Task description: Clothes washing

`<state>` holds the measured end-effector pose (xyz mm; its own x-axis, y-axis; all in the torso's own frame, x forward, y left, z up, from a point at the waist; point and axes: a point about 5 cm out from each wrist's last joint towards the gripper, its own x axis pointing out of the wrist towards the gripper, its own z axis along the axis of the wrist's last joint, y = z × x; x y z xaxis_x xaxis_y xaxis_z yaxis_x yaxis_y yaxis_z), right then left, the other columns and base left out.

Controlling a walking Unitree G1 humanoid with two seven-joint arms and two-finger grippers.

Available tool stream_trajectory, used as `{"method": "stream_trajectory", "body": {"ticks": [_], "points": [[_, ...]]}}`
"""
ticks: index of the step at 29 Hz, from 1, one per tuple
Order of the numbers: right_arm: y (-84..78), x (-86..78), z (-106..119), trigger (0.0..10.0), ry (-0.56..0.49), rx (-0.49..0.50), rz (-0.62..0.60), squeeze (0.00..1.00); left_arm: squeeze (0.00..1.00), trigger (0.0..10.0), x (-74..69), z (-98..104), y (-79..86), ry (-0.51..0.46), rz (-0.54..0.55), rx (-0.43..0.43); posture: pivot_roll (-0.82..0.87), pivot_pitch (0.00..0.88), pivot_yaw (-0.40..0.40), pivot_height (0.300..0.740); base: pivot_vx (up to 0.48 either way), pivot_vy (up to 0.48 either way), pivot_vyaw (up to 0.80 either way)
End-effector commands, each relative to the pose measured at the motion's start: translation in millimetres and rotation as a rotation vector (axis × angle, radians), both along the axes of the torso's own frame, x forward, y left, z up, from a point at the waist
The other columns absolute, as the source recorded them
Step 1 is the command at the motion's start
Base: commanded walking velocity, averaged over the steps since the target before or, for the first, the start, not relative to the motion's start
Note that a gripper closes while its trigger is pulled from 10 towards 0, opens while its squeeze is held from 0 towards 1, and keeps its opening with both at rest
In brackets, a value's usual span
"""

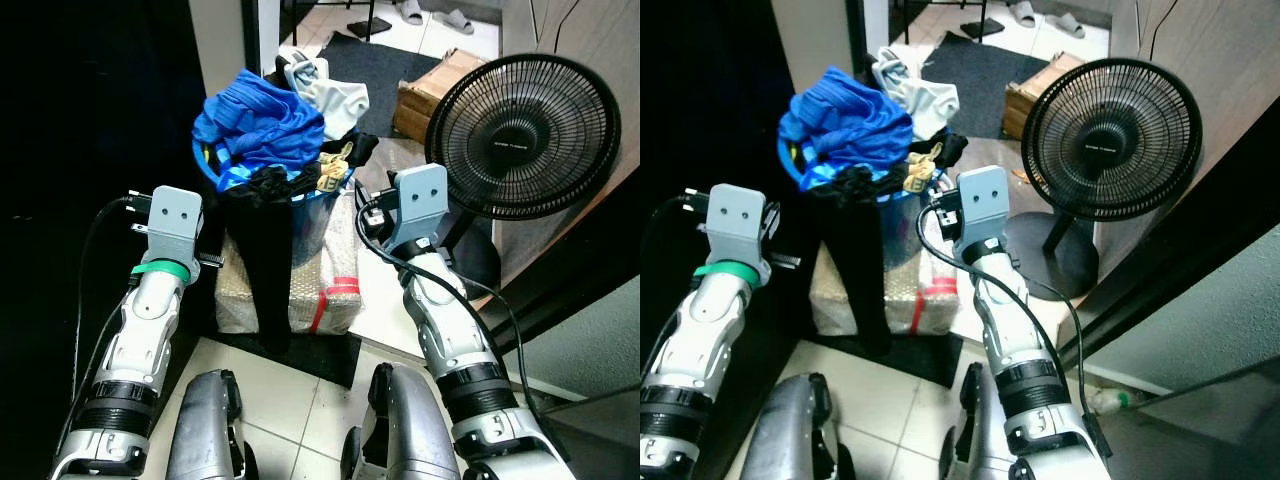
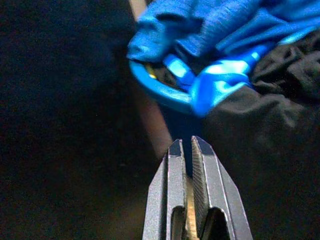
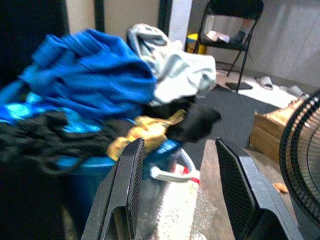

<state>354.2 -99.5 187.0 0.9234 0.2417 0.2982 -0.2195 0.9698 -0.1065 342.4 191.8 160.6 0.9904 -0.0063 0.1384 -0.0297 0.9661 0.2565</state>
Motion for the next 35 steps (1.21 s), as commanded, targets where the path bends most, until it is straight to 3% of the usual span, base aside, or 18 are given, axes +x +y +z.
{"method": "stream_trajectory", "body": {"ticks": [1,8,14,17,20,25,31,35], "points": [[-0.9,-1.0,-2,10.0,0.007,0.005,-0.002,0.00,0.00,10.0,-2.0,-8,0.2,0.028,0.004,0.000,0.04,0.128,-0.032,0.530,0.000,0.000,0.00],[-1.0,-1.4,-2,10.0,0.005,0.006,-0.001,0.00,0.00,10.0,-2.3,-8,1.0,0.028,0.011,-0.009,0.04,0.133,-0.034,0.515,0.000,0.000,0.00],[-2.7,0.4,2,10.0,-0.004,0.003,0.005,0.00,0.00,10.0,-0.8,-5,6.1,0.034,0.051,-0.071,0.04,0.153,-0.043,0.500,0.000,0.000,0.00],[-2.5,8.4,9,10.0,-0.008,-0.010,0.018,0.00,0.00,10.0,4.6,0,9.4,0.039,0.082,-0.123,0.05,0.176,-0.054,0.500,0.000,0.000,0.00],[-2.5,8.4,9,10.0,-0.008,-0.010,0.018,0.00,0.00,10.0,4.6,0,9.4,0.039,0.082,-0.123,0.05,0.176,-0.054,0.500,0.000,0.000,0.00],[3.8,29.8,19,10.0,0.029,-0.036,0.024,0.00,0.00,10.0,21.8,19,6.3,0.025,0.087,-0.126,0.08,0.217,-0.070,0.500,0.000,0.000,0.00],[5.9,33.6,16,10.0,0.055,-0.062,0.033,0.00,0.00,10.0,24.0,28,6.4,0.003,0.086,-0.128,0.08,0.234,-0.063,0.500,0.000,0.000,0.00],[-8.8,40.6,5,10.0,0.129,-0.083,-0.041,0.00,0.00,10.0,23.5,30,5.0,0.001,0.065,-0.136,0.08,0.228,-0.050,0.500,0.000,0.000,0.00]]}}
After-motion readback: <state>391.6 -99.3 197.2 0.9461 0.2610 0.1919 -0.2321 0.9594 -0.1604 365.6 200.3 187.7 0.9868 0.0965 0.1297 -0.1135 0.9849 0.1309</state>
